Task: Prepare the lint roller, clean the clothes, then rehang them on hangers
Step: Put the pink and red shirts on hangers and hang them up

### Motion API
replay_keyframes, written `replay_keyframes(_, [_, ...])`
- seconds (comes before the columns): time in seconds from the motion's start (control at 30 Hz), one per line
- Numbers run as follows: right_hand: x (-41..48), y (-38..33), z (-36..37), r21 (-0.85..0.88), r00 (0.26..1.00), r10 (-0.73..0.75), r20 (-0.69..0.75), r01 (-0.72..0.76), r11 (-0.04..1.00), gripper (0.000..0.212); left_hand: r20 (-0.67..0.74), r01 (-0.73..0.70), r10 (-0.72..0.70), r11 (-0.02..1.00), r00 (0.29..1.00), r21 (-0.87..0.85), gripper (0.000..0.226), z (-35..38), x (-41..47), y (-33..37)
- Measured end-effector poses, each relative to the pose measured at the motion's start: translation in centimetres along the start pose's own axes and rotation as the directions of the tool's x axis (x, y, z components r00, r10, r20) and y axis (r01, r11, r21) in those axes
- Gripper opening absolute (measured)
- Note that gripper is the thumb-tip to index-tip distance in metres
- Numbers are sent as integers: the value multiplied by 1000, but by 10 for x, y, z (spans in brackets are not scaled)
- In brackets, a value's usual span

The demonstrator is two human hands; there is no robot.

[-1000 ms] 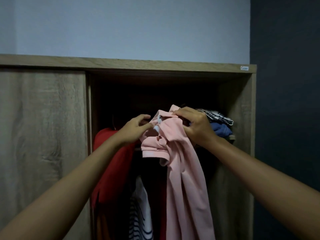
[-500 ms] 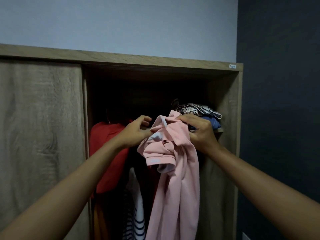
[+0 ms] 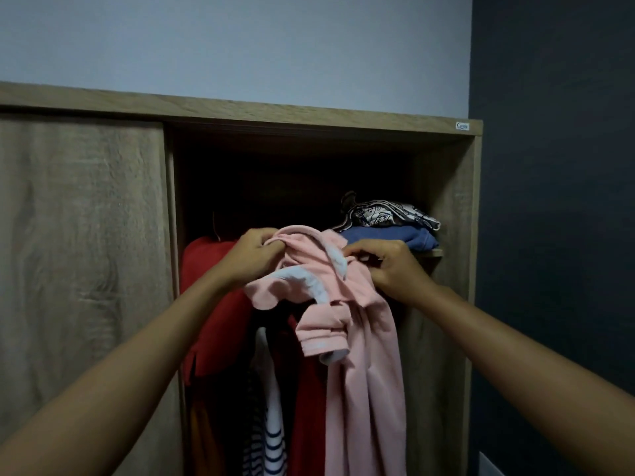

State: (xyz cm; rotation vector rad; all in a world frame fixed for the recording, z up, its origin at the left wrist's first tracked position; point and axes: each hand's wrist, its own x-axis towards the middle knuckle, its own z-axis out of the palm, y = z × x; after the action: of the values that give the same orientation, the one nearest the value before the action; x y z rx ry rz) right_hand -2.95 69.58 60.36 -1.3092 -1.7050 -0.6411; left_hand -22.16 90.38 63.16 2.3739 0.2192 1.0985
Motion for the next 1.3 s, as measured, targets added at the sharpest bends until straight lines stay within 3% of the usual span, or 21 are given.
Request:
replay_keyframes(0.1, [-6,5,6,83,981,174,85,-181,980,32,-11,-64,64,997,998,48,16,-3,-2,13])
replay_keyframes(0.2, [-10,-8,17,312,932,360,45,-355,881,23,36,-153,149,973,988,176,22,11,-11,25])
replay_keyframes(0.27, [-15,-24,28,349,900,430,70,-426,835,28,11,-174,175,963,984,205,25,23,-18,28])
replay_keyframes(0.4, [-33,-43,56,-11,872,459,170,-464,886,60,-32,-216,230,948,973,235,27,34,-26,31])
replay_keyframes(0.5, [-42,-38,70,-258,874,470,124,-430,866,34,18,-249,261,896,965,367,36,37,-33,25])
replay_keyframes(0.57, [-43,-31,67,-337,885,464,32,-428,839,19,57,-221,222,849,973,479,40,36,-40,13])
replay_keyframes(0.7, [-45,-17,48,-397,856,515,-58,-493,775,32,55,-120,109,784,993,609,44,25,-57,-17])
replay_keyframes(0.8, [-50,-12,39,-389,843,534,-67,-515,764,31,-4,-19,28,766,1000,643,34,19,-69,-33])
replay_keyframes(0.87, [-53,-10,37,-389,835,545,-74,-527,755,30,-27,18,-2,774,1000,632,24,19,-76,-41])
replay_keyframes(1.03, [-62,3,36,-384,790,608,-78,-587,713,24,-69,83,-53,820,996,566,27,26,-89,-58])
replay_keyframes(1.17, [-74,13,40,-379,751,656,-70,-628,679,24,-55,245,-241,913,969,325,18,43,-97,-61])
replay_keyframes(1.3, [-88,30,46,-289,688,725,37,-687,667,17,14,453,-453,892,892,-11,27,66,-97,-57])
